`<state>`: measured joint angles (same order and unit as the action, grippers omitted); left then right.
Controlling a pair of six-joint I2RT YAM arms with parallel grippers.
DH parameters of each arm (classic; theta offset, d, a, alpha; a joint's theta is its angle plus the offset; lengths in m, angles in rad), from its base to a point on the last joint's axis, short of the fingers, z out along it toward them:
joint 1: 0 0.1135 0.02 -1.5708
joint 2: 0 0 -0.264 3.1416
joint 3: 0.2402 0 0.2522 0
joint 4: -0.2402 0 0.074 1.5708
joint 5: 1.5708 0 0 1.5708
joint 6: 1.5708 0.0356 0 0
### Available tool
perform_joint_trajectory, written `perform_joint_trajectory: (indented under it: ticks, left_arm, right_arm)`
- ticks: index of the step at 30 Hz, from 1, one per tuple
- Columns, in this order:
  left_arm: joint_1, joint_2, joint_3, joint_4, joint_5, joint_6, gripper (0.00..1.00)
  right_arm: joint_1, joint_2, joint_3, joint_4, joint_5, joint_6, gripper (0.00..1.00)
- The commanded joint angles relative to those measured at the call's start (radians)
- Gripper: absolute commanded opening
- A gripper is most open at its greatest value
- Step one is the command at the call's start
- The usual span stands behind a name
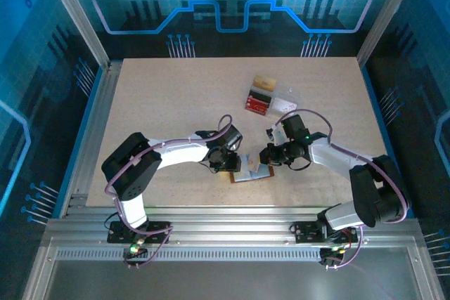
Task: Put the credit cards into the card holder
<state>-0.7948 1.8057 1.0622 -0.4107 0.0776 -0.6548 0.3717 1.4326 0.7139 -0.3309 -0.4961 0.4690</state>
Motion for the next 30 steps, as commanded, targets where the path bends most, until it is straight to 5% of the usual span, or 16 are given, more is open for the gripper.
perform_joint_trajectory:
  ticks: [1, 30]
  left_arm:
    - [-0.005, 0.015, -0.041, -0.014, -0.004, -0.007, 0.38]
    - [0.031, 0.000, -0.097, 0.037, 0.023, 0.021, 0.37]
  right_arm:
    - [-0.010, 0.018, -0.002, 0.001, -0.011, -0.001, 0.00]
    - [0.041, 0.191, 0.117, -0.202, 0.043, -0.069, 0.00]
